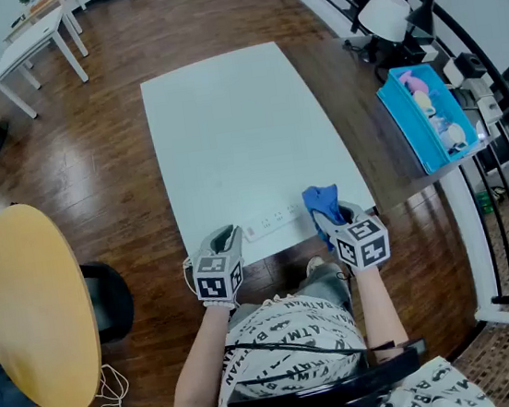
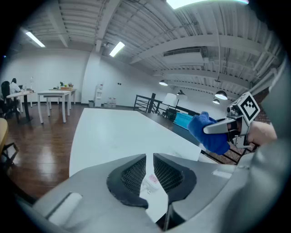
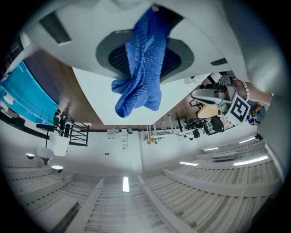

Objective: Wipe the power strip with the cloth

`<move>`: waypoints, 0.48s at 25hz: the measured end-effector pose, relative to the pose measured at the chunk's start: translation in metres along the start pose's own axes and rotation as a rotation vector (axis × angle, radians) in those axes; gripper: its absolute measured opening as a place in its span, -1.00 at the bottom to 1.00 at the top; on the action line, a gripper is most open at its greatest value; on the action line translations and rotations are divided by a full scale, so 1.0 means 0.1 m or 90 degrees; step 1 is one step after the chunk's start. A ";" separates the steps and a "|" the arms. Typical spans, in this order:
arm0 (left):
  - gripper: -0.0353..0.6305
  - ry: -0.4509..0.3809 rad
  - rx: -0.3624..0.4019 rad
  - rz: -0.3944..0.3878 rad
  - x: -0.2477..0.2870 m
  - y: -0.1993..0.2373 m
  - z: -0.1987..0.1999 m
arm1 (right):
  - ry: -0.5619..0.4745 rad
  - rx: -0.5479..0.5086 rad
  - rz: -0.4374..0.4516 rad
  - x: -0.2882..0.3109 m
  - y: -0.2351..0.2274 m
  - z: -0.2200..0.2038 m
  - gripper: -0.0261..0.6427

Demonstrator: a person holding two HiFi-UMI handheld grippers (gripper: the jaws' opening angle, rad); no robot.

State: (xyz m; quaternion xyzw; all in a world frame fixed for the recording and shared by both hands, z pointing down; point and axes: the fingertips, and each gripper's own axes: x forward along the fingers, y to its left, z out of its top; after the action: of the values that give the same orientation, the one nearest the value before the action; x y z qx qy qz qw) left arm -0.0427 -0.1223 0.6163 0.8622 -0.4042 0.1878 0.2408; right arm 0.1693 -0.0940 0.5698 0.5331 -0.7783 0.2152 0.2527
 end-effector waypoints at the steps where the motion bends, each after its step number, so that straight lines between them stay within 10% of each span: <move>1: -0.69 0.006 0.010 -0.012 0.04 -0.01 -0.03 | -0.001 0.000 0.000 0.01 -0.01 0.01 -0.52; 6: -0.13 0.066 0.146 -0.064 0.26 -0.03 -0.29 | 0.002 0.006 -0.001 0.01 -0.04 0.02 -0.52; 12: 0.04 0.158 0.326 -0.133 0.49 -0.09 -0.62 | 0.008 0.014 0.002 0.02 0.00 -0.02 -0.52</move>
State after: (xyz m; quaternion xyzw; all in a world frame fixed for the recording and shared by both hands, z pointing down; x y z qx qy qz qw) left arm -0.0141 -0.1125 0.6900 0.9022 -0.2200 0.3620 0.0808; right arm 0.1689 -0.0942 0.5727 0.5333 -0.7752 0.2274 0.2510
